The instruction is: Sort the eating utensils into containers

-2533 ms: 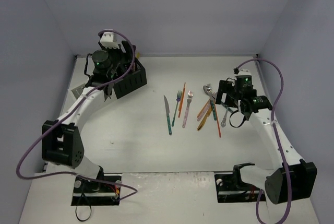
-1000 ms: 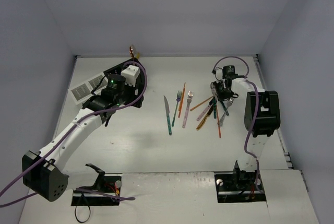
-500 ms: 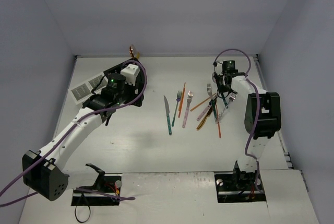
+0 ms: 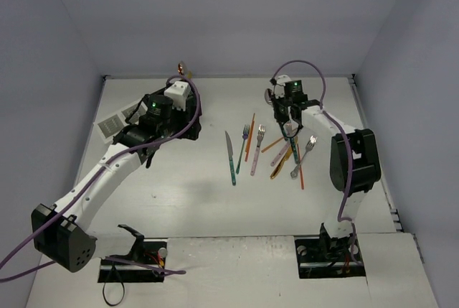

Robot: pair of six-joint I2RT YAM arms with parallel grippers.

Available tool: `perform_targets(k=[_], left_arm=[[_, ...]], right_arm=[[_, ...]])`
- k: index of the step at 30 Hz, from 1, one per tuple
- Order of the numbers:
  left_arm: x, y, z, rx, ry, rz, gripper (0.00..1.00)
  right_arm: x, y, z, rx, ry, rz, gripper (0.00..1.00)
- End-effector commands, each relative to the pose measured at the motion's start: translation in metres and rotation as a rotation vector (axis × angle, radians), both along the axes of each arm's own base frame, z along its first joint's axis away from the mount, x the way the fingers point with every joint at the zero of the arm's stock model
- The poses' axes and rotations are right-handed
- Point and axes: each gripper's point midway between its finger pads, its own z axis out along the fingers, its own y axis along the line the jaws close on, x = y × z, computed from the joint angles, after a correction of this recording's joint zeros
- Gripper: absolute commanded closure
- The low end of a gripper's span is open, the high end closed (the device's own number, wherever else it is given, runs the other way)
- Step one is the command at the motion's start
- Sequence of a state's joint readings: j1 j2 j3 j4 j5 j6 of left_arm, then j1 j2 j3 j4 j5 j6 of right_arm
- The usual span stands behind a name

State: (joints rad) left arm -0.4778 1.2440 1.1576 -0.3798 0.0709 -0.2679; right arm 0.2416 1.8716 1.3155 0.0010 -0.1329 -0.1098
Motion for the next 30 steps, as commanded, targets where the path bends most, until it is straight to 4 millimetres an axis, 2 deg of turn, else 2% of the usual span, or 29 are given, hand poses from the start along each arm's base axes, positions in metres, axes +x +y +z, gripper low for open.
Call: perform_targets(k=[1, 4, 7, 13, 17, 25, 28, 30], left_arm=[[0.011, -0.017, 0.054, -0.135, -0.108, -0.004, 0.28], [0.015, -0.025, 0.069, -0.194, -0.135, -0.004, 0.28], [0.019, -0.034, 0.08, -0.243, -0.146, -0.026, 0.28], [0.03, -0.053, 0.103, -0.322, -0.173, -0.066, 0.28], [0.035, -0.062, 0.119, -0.365, -0.205, -0.092, 0.29], [0.038, -0.065, 0.137, -0.399, -0.273, -0.111, 0.36], [0.038, -0.066, 0.14, -0.404, -0.284, -0.118, 0.45], [0.038, -0.068, 0.142, -0.417, -0.295, -0.126, 0.57]], right_arm=[[-0.002, 0.077, 0.1, 0.187, -0.23, 0.15, 1.0], [-0.024, 0.11, 0.122, 0.229, -0.265, 0.229, 1.0], [-0.056, 0.146, 0.154, 0.28, -0.313, 0.326, 1.0], [-0.106, 0.189, 0.189, 0.346, -0.364, 0.437, 1.0], [-0.123, 0.2, 0.212, 0.374, -0.411, 0.473, 1.0], [-0.137, 0.203, 0.225, 0.425, -0.423, 0.479, 1.0], [-0.139, 0.204, 0.23, 0.442, -0.432, 0.482, 1.0], [-0.141, 0.204, 0.233, 0.449, -0.437, 0.484, 1.0]])
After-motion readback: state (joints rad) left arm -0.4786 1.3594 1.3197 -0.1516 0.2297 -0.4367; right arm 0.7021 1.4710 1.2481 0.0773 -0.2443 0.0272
